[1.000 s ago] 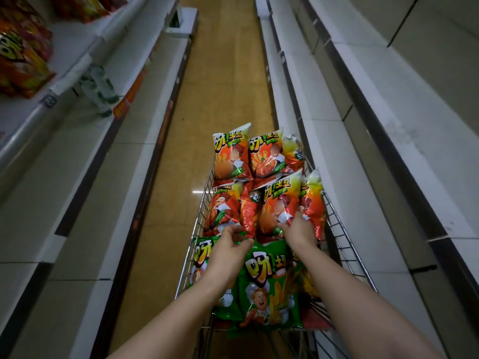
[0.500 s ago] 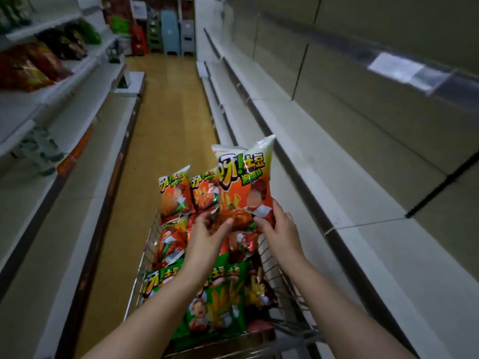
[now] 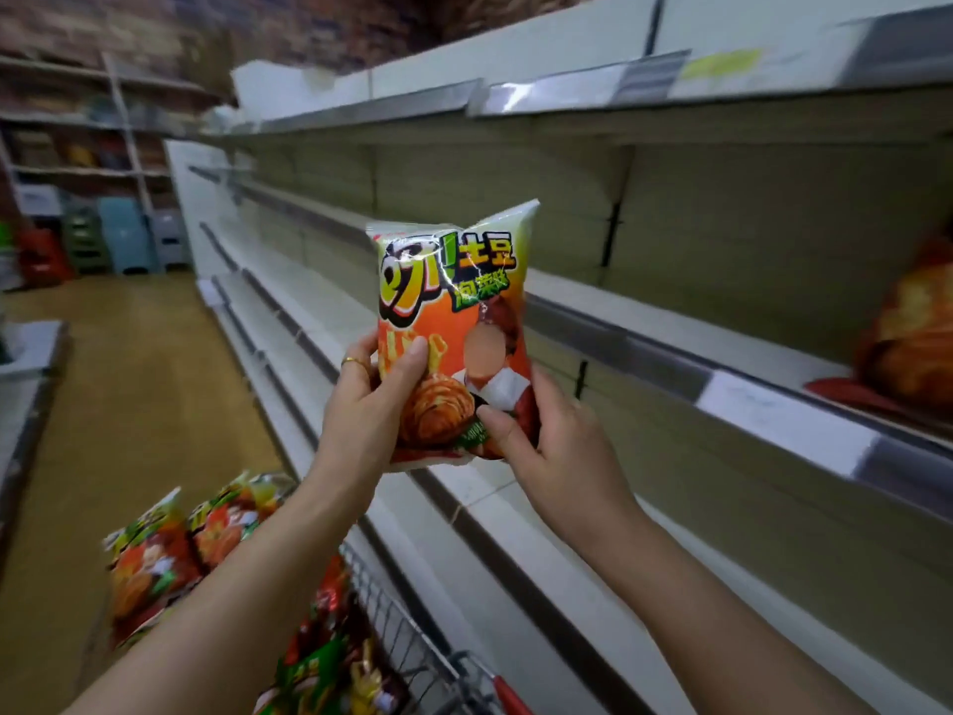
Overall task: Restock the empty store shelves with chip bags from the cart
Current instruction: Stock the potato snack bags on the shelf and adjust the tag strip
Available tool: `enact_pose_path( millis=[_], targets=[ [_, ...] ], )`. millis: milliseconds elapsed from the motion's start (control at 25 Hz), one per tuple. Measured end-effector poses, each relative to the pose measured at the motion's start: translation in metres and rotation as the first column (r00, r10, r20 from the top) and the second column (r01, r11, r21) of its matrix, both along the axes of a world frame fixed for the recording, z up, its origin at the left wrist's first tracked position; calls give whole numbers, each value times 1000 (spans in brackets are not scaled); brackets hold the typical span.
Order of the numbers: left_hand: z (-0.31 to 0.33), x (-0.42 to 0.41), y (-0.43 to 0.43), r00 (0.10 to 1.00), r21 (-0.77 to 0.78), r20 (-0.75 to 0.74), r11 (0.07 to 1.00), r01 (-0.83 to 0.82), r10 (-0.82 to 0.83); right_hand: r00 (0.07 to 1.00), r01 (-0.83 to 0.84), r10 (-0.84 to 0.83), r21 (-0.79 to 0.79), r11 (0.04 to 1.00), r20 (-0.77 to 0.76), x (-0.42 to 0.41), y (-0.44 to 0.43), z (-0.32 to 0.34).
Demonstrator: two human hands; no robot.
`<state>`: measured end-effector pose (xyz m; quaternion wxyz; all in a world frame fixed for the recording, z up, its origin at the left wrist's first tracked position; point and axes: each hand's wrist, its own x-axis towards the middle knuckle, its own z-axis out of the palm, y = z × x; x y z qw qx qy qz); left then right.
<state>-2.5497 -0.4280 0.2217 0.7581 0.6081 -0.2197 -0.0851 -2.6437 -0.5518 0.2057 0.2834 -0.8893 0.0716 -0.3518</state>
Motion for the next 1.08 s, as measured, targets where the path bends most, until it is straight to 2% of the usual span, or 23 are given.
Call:
enact_pose_path(
  millis=[200,280,400,520,760,920,1000,1080],
  targets=[
    [55,-29,-62,977,80,27,975,209,-211,961,274,-275,-39,961,-30,-71,-31,55],
    [73,-35,-89,957,126,31,951,282,-288,912,392,-400,-93,915,-92,-85,-43,74],
    [93,-34,-128,925,209,62,911,356,-375,789,556,-585,-190,809,-186,-88,-64,97],
    [106,-22,-170,909,259,76,888,380,-410,689,635,-677,-235,736,-257,-78,-86,114],
    [108,4,-260,823,179,13,811,556,-567,516,716,-750,-271,643,-415,-44,-124,125],
    [104,10,-296,711,137,-41,701,700,-702,499,707,-755,-304,639,-426,-42,-125,118],
    [106,10,-301,674,176,-44,659,731,-737,543,695,-757,-311,648,-364,-44,-120,113],
    [110,14,-306,675,269,28,656,705,-737,600,674,-743,-313,669,-296,-45,-112,110]
  ],
)
